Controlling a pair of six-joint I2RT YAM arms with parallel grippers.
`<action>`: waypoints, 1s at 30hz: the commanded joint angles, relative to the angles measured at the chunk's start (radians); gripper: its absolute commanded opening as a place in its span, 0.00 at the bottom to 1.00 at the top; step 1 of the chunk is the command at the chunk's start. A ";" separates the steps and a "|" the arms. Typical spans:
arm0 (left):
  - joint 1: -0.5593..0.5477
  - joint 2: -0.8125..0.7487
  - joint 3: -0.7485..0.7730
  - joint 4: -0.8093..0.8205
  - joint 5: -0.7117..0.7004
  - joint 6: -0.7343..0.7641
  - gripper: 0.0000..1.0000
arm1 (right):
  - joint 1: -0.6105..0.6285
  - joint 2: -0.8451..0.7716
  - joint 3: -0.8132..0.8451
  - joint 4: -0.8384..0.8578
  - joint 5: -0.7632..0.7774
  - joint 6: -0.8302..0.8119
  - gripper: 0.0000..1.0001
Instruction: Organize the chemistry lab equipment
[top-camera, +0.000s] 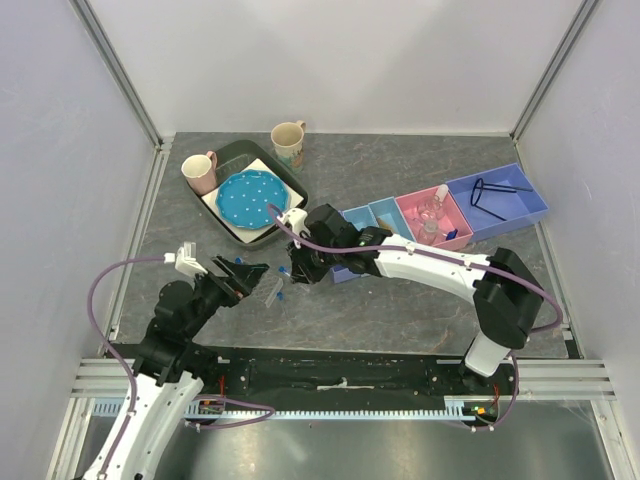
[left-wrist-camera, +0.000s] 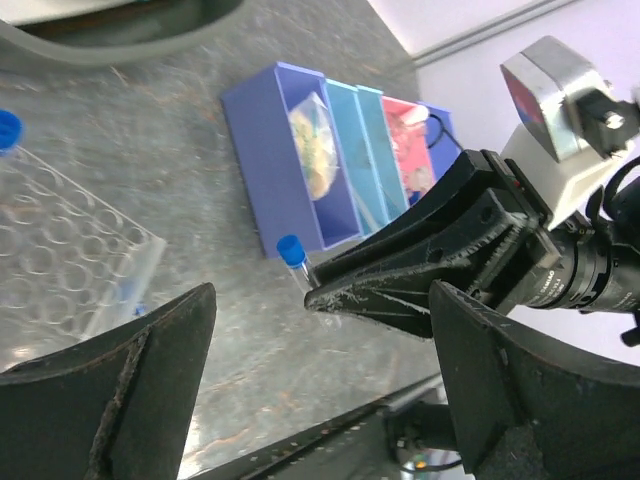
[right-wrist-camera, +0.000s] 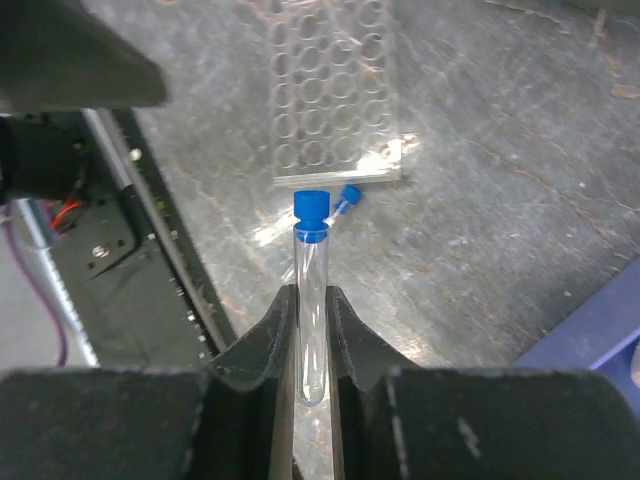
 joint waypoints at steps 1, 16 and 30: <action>0.005 -0.002 -0.083 0.257 0.145 -0.267 0.89 | -0.007 -0.052 -0.017 0.025 -0.190 -0.036 0.14; 0.005 0.168 -0.180 0.408 0.288 -0.382 0.52 | -0.012 -0.061 0.003 0.025 -0.324 -0.039 0.13; 0.005 0.177 -0.178 0.343 0.351 -0.324 0.42 | -0.013 -0.059 0.002 0.024 -0.305 -0.058 0.13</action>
